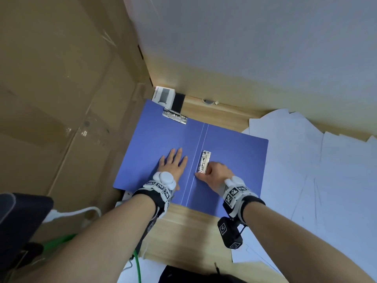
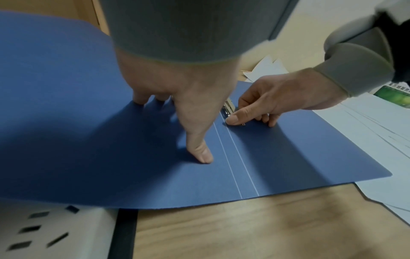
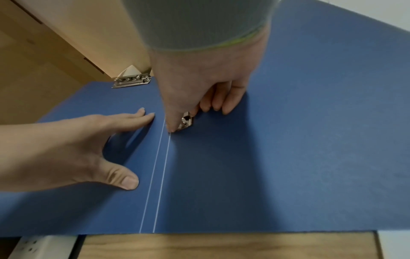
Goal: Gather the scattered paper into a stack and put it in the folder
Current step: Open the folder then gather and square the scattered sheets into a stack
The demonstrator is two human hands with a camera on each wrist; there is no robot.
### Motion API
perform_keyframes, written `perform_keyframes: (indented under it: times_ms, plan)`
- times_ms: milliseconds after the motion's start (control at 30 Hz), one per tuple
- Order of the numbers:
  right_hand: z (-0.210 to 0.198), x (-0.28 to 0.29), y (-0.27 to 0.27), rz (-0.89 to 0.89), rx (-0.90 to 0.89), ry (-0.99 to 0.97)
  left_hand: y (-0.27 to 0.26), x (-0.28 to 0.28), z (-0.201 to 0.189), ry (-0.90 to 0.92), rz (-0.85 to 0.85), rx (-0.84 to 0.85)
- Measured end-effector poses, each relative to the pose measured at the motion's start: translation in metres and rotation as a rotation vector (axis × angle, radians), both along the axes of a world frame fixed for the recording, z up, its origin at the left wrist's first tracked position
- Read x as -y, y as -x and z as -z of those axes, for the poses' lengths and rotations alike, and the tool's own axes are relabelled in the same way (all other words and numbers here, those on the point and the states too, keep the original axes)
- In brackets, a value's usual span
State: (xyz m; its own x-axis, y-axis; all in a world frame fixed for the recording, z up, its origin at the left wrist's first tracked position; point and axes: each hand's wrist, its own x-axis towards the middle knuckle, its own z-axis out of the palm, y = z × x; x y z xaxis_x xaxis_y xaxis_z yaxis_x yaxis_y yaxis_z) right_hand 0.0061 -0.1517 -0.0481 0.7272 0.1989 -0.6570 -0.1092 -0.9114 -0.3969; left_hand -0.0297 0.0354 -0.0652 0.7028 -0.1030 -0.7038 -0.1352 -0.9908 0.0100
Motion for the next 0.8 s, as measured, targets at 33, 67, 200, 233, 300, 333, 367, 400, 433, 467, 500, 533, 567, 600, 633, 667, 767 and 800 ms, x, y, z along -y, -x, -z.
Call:
perform_keyframes:
  times_ms: [33, 67, 200, 233, 300, 333, 367, 400, 433, 467, 500, 533, 567, 600, 633, 667, 767, 800]
  plan:
    - [-0.003, -0.001, -0.001, 0.001, -0.014, 0.005, -0.001, 0.000, 0.000, -0.004, 0.002, -0.003]
    - [-0.006, -0.002, -0.002, -0.006, -0.029, 0.018, -0.002, 0.001, -0.001, -0.008, 0.002, -0.007]
    - [-0.002, -0.003, -0.012, -0.023, -0.092, -0.021, -0.002, 0.004, -0.001, -0.044, 0.001, -0.034]
    - [0.001, -0.003, -0.014, 0.010, -0.098, -0.086, -0.003, 0.004, -0.001, -0.060, 0.007, -0.037]
    - [0.004, -0.004, -0.020, 0.145, -0.081, -0.269, -0.003, 0.007, -0.001, -0.094, 0.025, -0.029]
    - [0.004, -0.005, -0.024, 0.245, -0.070, -0.373, -0.004, 0.008, -0.002, -0.109, 0.033, -0.026]
    - [0.000, -0.004, -0.026, 0.358, -0.070, -0.483, -0.004, 0.009, -0.004, -0.120, 0.038, -0.025]
    - [-0.002, -0.002, -0.030, 0.468, -0.080, -0.590, -0.005, 0.009, -0.005, -0.129, 0.045, -0.024]
    - [-0.005, 0.001, -0.033, 0.551, -0.090, -0.665, -0.005, 0.009, -0.005, -0.133, 0.048, -0.026]
    - [-0.001, 0.006, -0.036, 0.605, -0.091, -0.704, -0.005, 0.009, -0.005, -0.135, 0.050, -0.026]
    - [0.001, 0.015, -0.037, 0.618, -0.075, -0.701, -0.005, 0.009, -0.006, -0.137, 0.057, -0.023]
    - [0.003, 0.024, -0.035, 0.603, -0.041, -0.659, -0.005, 0.009, -0.008, -0.139, 0.064, -0.019]
    - [0.004, 0.034, -0.033, 0.563, 0.003, -0.569, -0.005, 0.009, -0.008, -0.143, 0.069, -0.018]
    - [0.006, 0.046, -0.029, 0.509, 0.049, -0.475, -0.006, 0.010, -0.009, -0.148, 0.072, -0.020]
    - [0.007, 0.058, -0.024, 0.456, 0.086, -0.375, -0.006, 0.009, -0.010, -0.158, 0.072, -0.024]
    - [0.010, 0.071, -0.019, 0.413, 0.132, -0.273, -0.006, 0.010, -0.012, -0.169, 0.077, -0.023]
    - [0.014, 0.115, 0.007, 0.403, 0.270, -0.018, -0.007, 0.015, -0.018, -0.203, 0.103, -0.004]
    - [0.019, 0.127, 0.015, 0.437, 0.285, 0.023, -0.007, 0.017, -0.020, -0.211, 0.113, 0.005]
